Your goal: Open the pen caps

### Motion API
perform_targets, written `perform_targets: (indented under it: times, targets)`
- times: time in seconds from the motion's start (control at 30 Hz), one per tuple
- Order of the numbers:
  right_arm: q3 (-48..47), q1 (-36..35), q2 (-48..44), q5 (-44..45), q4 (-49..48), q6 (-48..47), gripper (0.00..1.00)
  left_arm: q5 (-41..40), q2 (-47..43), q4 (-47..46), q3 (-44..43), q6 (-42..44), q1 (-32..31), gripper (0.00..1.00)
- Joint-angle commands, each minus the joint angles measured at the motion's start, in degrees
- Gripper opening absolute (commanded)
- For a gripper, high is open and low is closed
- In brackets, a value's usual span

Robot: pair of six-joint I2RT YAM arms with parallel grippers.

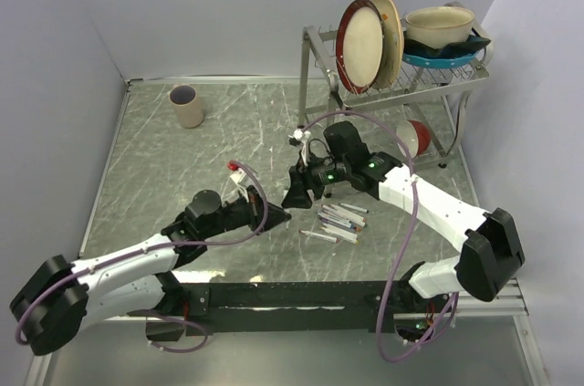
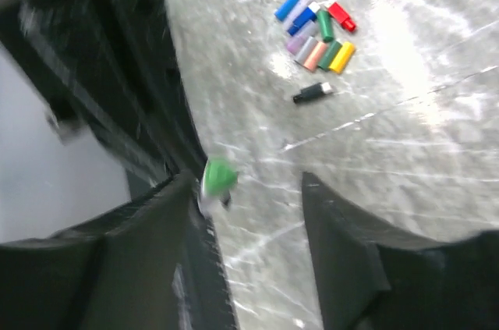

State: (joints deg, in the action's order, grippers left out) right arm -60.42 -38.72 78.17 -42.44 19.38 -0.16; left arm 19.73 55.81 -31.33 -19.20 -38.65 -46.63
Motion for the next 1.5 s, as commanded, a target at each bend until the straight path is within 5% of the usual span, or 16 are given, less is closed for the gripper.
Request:
perform_targets:
  times: [0.0, 0.2, 0.47, 1.03, 1.3, 1.4, 1.43, 1.47]
  targets:
    - [-2.33, 0.31, -6.27, 1.56, 5.31, -14.13, 0.77, 7.59, -4.03, 7.76, -1.10, -5.97, 3.38, 0.01]
    - [-0.66, 1.28, -9.87, -1.76, 7.69, -24.51, 0.78, 15.25, -4.32, 9.09, 0.75, -12.23, 5.15, 0.01]
    - [12.24, 0.32, -20.24, -7.14, 11.91, -59.03, 0.84, 24.47, 5.97, 10.24, -3.73, -16.01, 5.06, 0.01]
    - [18.41, -15.15, -19.11, 6.92, 8.22, -66.02, 0.70, 33.27, 21.71, 9.01, -11.47, -15.93, -1.79, 0.01]
    - [19.11, -19.64, -15.59, 12.55, 10.15, -68.92, 0.32, 33.72, 20.92, 13.66, -15.25, -12.85, -1.88, 0.07]
    - [18.15, -19.64, -15.50, 12.20, 11.21, -68.13, 0.13, 31.53, 19.87, 16.64, -15.43, -11.36, -1.36, 0.28]
    - [17.63, -19.55, -15.51, 12.64, 11.56, -67.17, 0.09, 30.38, 19.25, 18.22, -15.69, -9.35, -1.18, 0.48]
    - [17.36, -19.64, -15.68, 13.08, 11.82, -66.55, 0.00, 28.89, 17.16, 20.67, -16.13, -8.03, -0.75, 0.57]
